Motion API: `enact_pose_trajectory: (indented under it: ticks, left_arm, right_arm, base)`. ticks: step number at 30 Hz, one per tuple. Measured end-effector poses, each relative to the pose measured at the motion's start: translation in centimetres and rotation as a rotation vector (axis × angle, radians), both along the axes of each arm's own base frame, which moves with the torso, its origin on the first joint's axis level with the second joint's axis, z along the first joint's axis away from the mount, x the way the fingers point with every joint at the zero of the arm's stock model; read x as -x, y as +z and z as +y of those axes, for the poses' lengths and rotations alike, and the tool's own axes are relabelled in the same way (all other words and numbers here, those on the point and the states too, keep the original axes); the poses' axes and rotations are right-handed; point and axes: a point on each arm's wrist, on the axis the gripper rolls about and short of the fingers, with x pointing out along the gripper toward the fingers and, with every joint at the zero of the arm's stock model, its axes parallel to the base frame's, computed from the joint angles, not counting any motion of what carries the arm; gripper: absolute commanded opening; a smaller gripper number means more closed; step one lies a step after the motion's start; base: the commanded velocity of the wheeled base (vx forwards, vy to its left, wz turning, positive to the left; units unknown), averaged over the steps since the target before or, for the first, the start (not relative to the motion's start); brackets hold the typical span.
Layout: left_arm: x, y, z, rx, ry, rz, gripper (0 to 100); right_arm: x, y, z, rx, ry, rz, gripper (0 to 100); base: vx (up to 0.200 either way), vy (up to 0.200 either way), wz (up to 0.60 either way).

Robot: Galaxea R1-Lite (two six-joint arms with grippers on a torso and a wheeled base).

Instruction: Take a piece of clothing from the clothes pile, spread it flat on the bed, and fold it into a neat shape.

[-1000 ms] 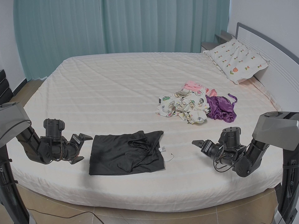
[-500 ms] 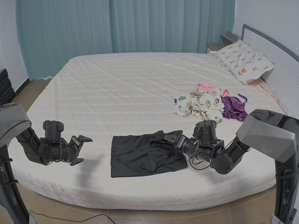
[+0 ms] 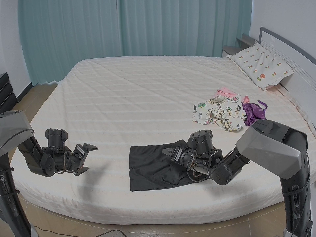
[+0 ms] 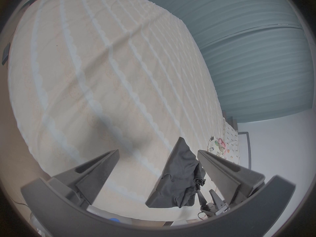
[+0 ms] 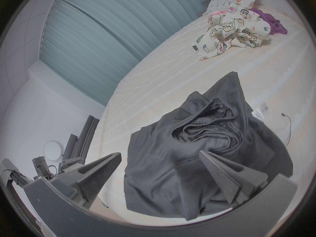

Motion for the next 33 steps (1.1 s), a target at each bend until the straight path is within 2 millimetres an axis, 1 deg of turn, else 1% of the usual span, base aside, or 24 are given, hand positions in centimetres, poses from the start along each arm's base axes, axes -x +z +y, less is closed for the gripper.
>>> enact_pose_trajectory:
  ticks: [13, 16, 20, 24, 29, 33]
  left_arm:
    - [0.1, -0.1, 0.0, -0.002, 0.001, 0.003, 100]
    - [0.1, -0.2, 0.0, -0.003, 0.001, 0.004, 100]
    - [0.0, -0.2, 0.0, -0.002, 0.001, 0.004, 100]
    - [0.0, -0.2, 0.0, -0.003, 0.000, 0.005, 100]
    - [0.0, -0.2, 0.0, -0.002, 0.001, 0.005, 100]
    - [0.0, -0.2, 0.0, -0.002, 0.001, 0.004, 100]
  right_arm:
    - [-0.8, -1.4, 1.3, 0.097, 0.055, 0.013, 100]
    - [-1.6, -1.3, 1.5, 0.107, 0.037, 0.003, 100]
    - [-3.3, -1.1, 1.4, 0.106, -0.014, -0.037, 100]
    - [-5.4, -1.0, 0.3, 0.113, -0.099, -0.076, 100]
    - [-7.6, -1.6, -2.2, 0.126, -0.184, -0.077, 100]
    - [-8.8, -2.0, -4.3, 0.136, -0.248, -0.077, 100]
  base:
    - [0.000, 0.000, 0.00]
    - [0.000, 0.000, 0.00]
    - [0.000, 0.000, 0.00]
    - [0.000, 0.000, 0.00]
    - [0.000, 0.000, 0.00]
    - [0.000, 0.000, 0.00]
